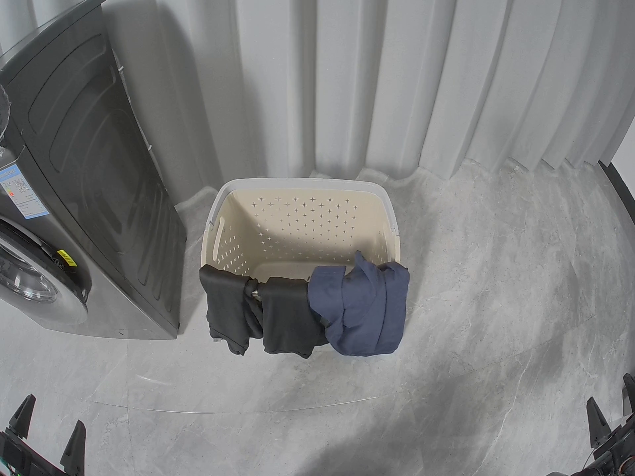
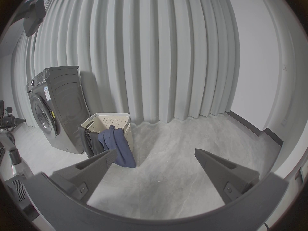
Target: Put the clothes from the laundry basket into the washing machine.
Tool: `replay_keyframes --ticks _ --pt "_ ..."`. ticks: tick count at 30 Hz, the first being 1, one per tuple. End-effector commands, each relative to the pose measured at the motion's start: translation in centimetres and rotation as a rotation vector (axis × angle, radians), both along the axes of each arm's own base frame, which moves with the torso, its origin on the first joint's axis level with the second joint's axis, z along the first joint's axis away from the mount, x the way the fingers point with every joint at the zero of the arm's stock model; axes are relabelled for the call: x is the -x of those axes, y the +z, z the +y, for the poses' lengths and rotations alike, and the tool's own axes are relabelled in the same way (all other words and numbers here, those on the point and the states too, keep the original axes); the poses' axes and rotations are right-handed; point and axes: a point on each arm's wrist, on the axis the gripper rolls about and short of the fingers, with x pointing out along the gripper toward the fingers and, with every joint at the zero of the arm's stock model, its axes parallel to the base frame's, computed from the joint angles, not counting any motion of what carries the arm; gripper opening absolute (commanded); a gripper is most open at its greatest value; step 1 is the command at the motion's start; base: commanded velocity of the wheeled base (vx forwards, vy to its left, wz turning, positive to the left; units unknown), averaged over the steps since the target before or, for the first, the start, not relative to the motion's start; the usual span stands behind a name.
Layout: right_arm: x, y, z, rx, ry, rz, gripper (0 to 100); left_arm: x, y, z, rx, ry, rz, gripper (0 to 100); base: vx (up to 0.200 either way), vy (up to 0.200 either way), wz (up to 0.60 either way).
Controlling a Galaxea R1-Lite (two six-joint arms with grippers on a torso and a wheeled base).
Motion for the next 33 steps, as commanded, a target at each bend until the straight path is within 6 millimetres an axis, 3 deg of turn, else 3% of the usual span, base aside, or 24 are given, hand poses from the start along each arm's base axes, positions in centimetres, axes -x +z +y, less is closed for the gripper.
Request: replay_keyframes --ticks 1,7,33 --pt "-0.01 -0.52 0.00 0.000 0.001 0.001 100 -0.02 -0.52 0.00 0.000 0.001 0.002 100 0.000 0.200 0.00" --pt "-0.01 -0.52 0.00 0.000 0.000 0.001 100 -0.02 -0.52 0.00 0.000 0.001 0.002 100 0.000 0.200 0.30" --pt "-0.01 -0.52 0.00 0.000 0.001 0.001 100 -0.02 -0.52 0.00 0.000 0.001 0.002 100 0.000 0.200 0.00"
